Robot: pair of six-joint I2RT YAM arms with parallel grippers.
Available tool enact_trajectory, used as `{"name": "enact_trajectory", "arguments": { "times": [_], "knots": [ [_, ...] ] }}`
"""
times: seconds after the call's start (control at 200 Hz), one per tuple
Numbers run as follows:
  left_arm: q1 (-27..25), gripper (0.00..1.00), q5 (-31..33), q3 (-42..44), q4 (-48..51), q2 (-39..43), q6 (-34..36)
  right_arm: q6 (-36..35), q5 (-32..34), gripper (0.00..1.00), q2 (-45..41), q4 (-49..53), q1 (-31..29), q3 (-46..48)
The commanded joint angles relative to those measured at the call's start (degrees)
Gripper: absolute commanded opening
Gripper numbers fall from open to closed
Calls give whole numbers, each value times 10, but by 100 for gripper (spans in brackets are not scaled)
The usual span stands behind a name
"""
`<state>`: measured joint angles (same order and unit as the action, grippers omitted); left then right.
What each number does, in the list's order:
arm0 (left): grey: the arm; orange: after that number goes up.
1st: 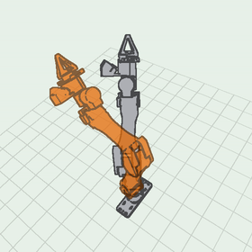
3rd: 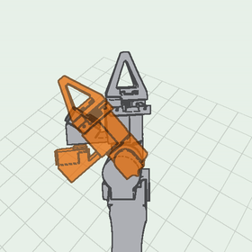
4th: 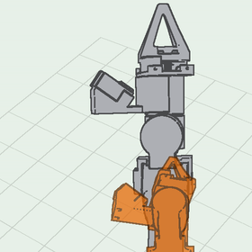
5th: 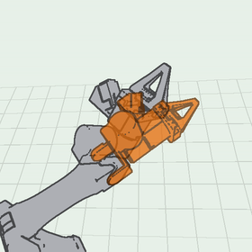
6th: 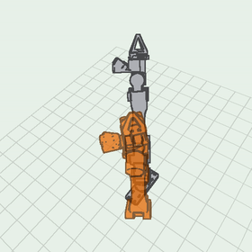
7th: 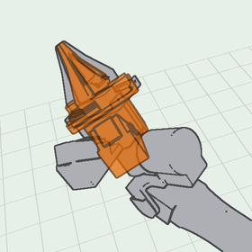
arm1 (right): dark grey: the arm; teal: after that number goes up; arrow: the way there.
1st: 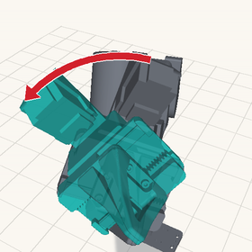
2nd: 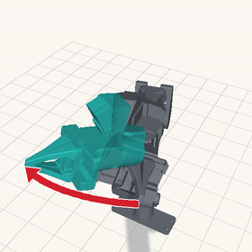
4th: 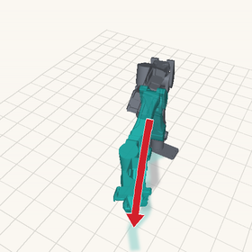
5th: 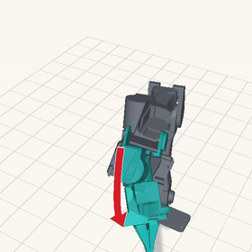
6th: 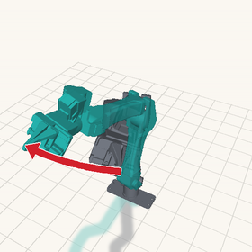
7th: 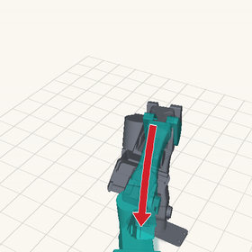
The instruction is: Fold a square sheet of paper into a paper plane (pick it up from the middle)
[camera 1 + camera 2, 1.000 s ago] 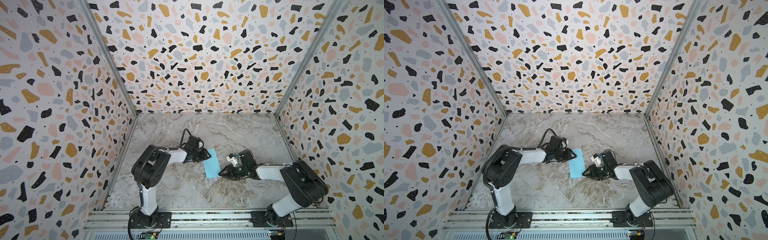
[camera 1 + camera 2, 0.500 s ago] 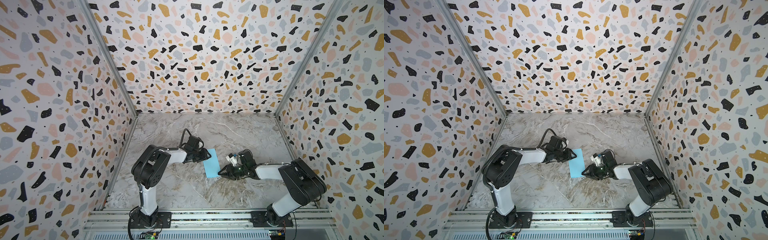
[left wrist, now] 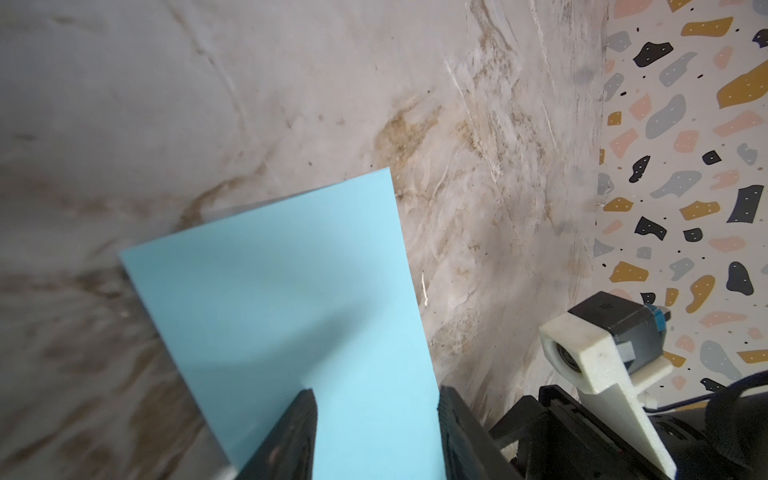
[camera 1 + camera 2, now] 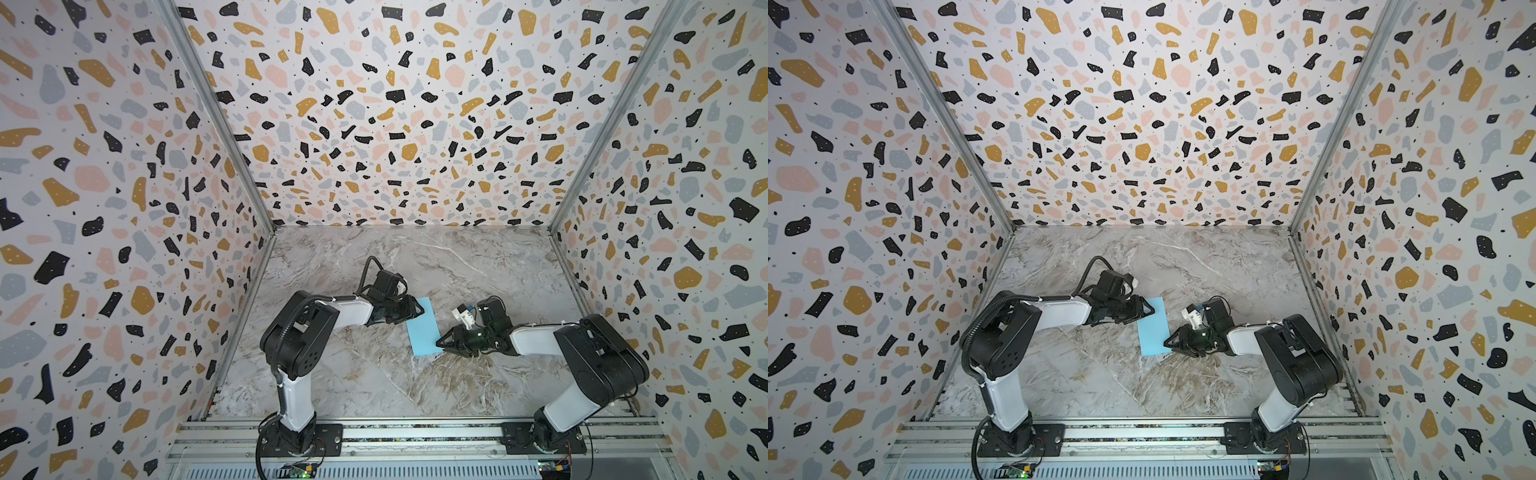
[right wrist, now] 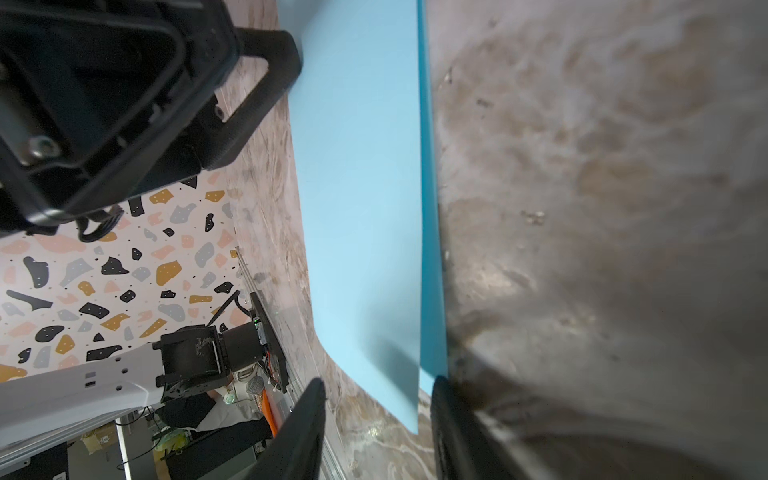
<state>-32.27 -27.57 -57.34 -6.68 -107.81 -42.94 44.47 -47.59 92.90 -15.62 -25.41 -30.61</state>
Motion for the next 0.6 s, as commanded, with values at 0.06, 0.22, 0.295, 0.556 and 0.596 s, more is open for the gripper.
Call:
{"name": "enact_trajectory", "arguments": {
  "times": [0.06,0.22,0.295,0.556,0.596],
  "knots": [
    [2,50,-7,6,-4,21,0,-8,-25,39,2,-1,-3,-16],
    [2,49,-9,10,-6,23,0,3,-21,22,4,-8,-3,-17],
    [2,49,-11,13,-6,23,2,4,-6,13,2,3,-3,-18],
    [2,43,-12,23,-3,2,12,4,12,0,3,9,-3,-34],
    [2,43,-10,23,0,-1,15,3,11,0,4,12,-4,-40]
  ]
}}
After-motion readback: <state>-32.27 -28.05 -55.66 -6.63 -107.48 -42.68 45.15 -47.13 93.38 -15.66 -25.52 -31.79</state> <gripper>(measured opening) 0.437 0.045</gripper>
